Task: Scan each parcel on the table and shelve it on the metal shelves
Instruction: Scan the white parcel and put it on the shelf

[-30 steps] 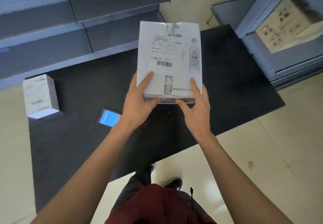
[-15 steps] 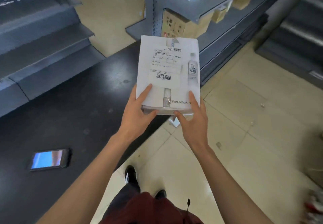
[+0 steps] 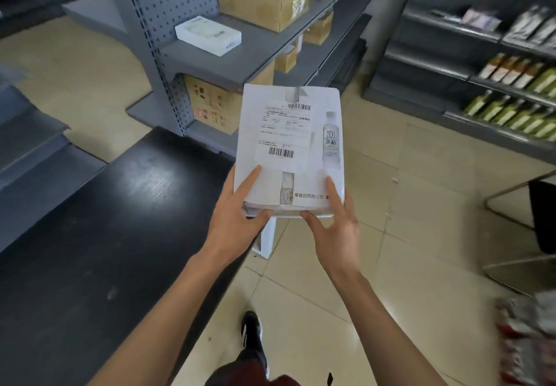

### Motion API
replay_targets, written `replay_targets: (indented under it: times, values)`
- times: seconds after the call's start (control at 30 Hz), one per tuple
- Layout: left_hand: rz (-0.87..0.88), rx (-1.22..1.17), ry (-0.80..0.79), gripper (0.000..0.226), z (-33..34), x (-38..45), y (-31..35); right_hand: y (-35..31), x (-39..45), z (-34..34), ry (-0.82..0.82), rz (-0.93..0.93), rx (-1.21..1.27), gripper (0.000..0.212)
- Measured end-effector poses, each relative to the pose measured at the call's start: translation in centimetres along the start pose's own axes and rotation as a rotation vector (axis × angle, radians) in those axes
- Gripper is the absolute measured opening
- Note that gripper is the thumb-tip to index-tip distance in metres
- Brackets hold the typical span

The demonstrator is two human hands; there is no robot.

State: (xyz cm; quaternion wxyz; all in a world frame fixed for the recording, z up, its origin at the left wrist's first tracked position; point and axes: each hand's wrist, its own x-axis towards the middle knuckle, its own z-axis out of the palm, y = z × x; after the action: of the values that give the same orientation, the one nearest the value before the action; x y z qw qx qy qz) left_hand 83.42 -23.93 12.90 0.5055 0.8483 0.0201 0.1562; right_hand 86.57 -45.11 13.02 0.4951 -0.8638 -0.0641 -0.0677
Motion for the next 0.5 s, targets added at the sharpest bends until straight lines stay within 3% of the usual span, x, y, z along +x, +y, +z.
replay_targets:
  times: [0.5]
  values:
    - [0.100, -0.043, -0.210, 0.090, 10.8, 17.4, 1.8, 5.4, 13.9, -4.9, 0.253, 0.116, 0.061, 0.079]
